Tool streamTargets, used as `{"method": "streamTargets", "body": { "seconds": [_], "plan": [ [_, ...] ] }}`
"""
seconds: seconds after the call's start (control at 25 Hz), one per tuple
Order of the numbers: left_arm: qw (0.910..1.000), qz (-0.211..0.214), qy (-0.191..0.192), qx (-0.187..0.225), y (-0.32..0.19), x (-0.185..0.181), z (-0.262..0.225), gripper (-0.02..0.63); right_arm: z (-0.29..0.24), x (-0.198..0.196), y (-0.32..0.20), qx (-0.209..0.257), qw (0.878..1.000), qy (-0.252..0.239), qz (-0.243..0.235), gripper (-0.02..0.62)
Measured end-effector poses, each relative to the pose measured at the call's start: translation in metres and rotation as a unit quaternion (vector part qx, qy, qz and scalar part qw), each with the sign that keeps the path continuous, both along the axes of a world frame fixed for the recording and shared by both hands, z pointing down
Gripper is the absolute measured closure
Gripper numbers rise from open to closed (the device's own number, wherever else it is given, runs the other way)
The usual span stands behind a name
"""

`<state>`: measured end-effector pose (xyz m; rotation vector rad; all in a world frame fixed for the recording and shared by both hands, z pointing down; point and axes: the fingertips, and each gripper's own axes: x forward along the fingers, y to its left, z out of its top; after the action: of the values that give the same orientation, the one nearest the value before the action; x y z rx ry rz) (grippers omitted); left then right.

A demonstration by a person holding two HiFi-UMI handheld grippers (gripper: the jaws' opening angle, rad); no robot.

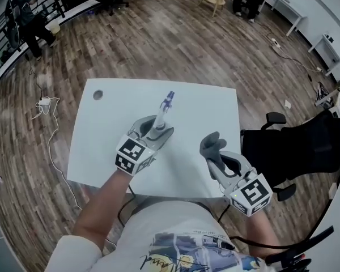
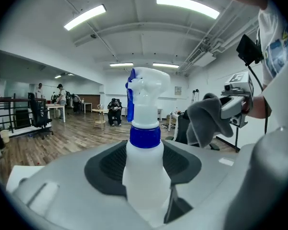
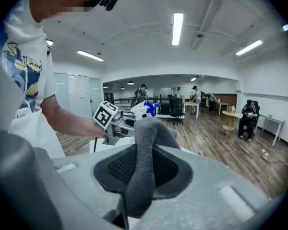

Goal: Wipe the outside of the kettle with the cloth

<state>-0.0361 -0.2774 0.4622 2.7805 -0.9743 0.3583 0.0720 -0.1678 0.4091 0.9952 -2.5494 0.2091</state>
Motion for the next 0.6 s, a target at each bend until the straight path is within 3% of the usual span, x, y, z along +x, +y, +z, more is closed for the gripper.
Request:
{"method": "streamTargets", "body": {
  "seconds": [0.16, 0.32, 0.48, 0.6],
  "plan": [
    [0.9993, 0.029, 0.019, -0.012, 0.024, 0.022, -0.023, 0.394, -0.037, -0.016, -0.014, 0.065, 0.996, 0.0, -0.059, 0.517],
    [0.9988, 0.043, 0.017, -0.019, 0.042, 0.038, -0.035, 0.394, -0.064, -0.049, -0.016, 0.129, 0.982, 0.024, -0.136, 0.517],
    [0.9986, 0.044, 0.007, -0.03, 0.05, 0.052, -0.041, 0.394, -0.07, -0.073, -0.009, 0.159, 0.962, 0.082, -0.206, 0.517],
    [0.9976, 0.048, 0.025, -0.043, 0.062, 0.067, -0.054, 0.394, -0.078, -0.069, -0.002, 0.169, 0.953, 0.103, -0.227, 0.517]
  ]
}}
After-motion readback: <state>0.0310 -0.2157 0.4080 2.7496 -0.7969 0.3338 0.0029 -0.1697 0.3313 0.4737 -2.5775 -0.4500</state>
